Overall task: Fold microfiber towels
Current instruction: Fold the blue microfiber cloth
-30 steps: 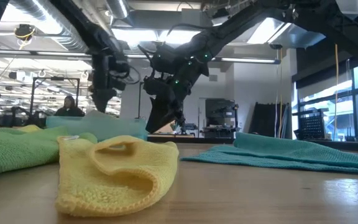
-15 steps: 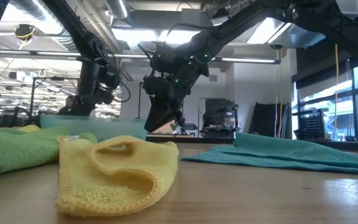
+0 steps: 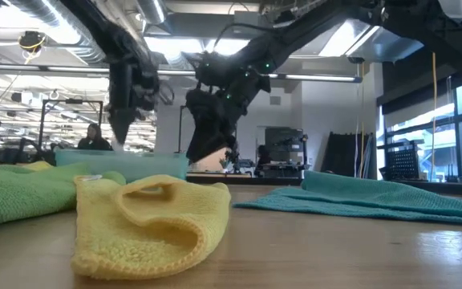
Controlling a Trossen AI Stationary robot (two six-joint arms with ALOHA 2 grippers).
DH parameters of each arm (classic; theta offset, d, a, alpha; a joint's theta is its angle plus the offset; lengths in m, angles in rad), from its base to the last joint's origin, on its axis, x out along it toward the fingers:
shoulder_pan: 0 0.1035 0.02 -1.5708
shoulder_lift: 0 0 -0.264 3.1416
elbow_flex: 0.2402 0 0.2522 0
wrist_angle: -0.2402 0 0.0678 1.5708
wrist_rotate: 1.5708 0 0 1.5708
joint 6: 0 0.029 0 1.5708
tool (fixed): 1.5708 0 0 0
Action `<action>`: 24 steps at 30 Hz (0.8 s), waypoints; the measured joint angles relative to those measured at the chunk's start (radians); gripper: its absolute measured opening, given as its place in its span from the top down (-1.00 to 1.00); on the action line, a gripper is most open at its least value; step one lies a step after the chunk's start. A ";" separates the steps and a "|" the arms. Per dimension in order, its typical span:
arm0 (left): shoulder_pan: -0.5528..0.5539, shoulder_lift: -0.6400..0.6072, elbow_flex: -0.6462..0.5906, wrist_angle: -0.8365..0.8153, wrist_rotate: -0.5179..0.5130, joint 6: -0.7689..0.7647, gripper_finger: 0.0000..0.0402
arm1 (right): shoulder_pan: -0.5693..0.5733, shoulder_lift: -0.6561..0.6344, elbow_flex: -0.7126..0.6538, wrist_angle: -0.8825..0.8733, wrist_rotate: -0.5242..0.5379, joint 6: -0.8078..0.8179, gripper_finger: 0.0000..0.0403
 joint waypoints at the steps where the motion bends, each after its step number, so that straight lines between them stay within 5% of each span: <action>1: 0.000 -0.019 0.009 -0.001 0.019 -0.027 0.59 | 0.000 -0.012 0.000 -0.005 0.000 0.000 0.53; 7: -0.024 -0.130 -0.001 -0.077 0.284 -0.267 0.59 | -0.008 -0.122 0.000 -0.082 0.001 -0.004 0.53; 13: -0.154 -0.191 -0.025 -0.058 0.532 -0.350 0.59 | -0.023 -0.239 0.000 -0.205 0.034 -0.007 0.53; 24: -0.512 -0.047 -0.027 0.351 0.457 -0.533 0.59 | -0.057 -0.482 0.000 -0.444 0.226 0.022 0.53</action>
